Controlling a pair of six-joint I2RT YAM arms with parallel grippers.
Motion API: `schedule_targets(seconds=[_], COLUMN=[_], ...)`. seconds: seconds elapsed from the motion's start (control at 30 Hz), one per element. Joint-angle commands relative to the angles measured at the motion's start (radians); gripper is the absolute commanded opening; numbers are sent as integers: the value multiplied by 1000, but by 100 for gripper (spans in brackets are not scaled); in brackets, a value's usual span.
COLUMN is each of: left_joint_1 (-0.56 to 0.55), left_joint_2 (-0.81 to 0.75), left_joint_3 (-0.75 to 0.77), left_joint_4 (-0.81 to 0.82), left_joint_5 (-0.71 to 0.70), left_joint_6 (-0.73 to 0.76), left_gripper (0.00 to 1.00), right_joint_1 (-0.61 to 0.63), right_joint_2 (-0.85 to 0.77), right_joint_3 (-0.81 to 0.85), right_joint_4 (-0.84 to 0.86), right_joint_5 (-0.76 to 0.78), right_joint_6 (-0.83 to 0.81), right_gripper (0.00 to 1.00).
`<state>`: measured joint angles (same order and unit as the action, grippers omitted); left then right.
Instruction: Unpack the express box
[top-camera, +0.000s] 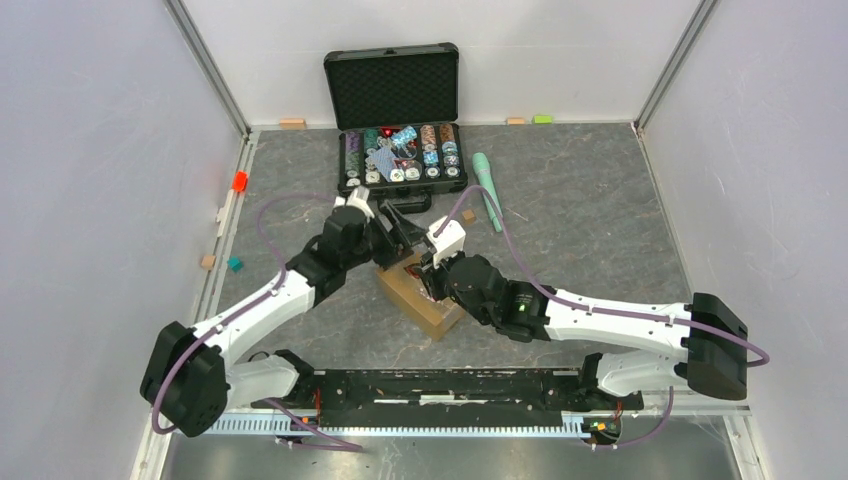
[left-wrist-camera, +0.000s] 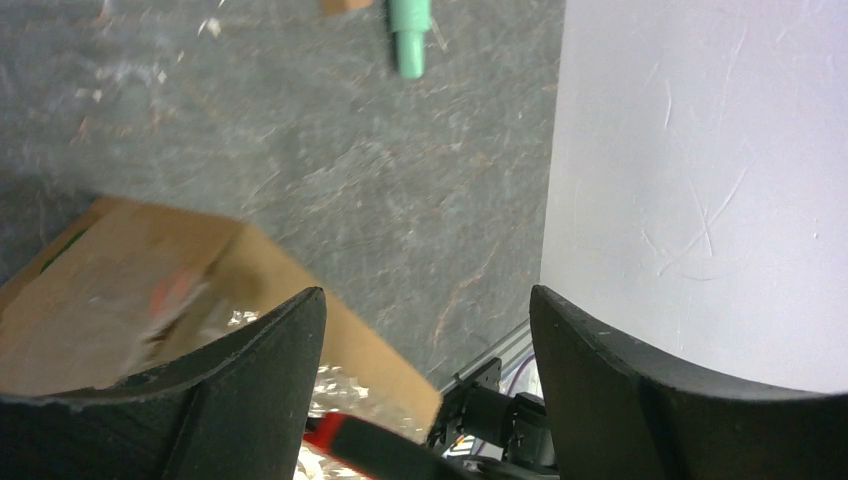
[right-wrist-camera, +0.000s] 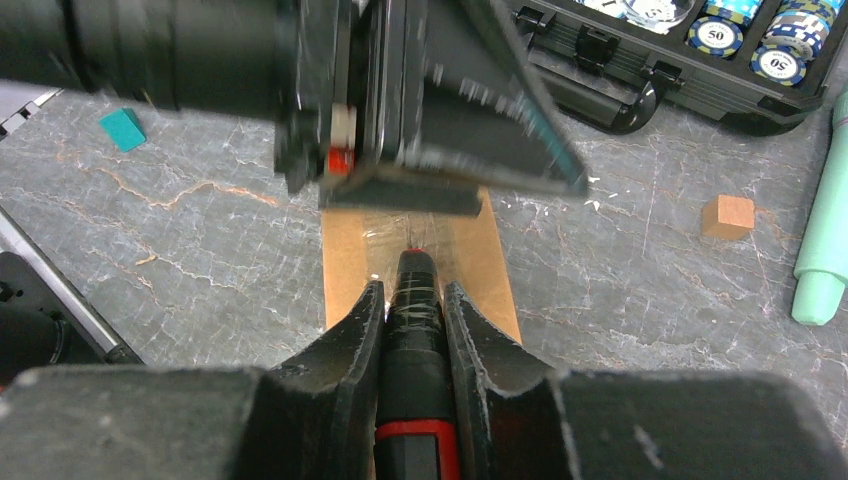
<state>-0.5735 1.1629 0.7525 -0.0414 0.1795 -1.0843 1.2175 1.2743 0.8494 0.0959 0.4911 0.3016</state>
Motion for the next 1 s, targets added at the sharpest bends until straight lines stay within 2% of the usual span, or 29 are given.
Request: schedule_targets(seconds=[0.0,0.13,0.27,0.37,0.73,0.97], left_joint_1=[-2,-2,0,3,11,16], left_joint_2=[-5,18,18,39,73,76], left_joint_3=[-168,-238,-234,-242,-280,-285], left_joint_4=[281,337,175,134,146,140], left_joint_5=[23,10,-63,-80,-74,-73], left_joint_6=[-125,-146,-103,-77,-56,-50], left_gripper=[82,82,81,81,80,80], right_joint_1=[4,4,5,5,10,20], right_joint_2=[-2,-5,0,8,23,35], right_joint_3=[25,44,89,134,224,199], right_joint_4=[-28,-64,-136,-199,-425,-479], right_joint_5=[4,-2,-31,-58,-114,-141], right_joint_6=[-15,-23,-34,-45,-59,-63], right_gripper=[0,0,0,0,0,0])
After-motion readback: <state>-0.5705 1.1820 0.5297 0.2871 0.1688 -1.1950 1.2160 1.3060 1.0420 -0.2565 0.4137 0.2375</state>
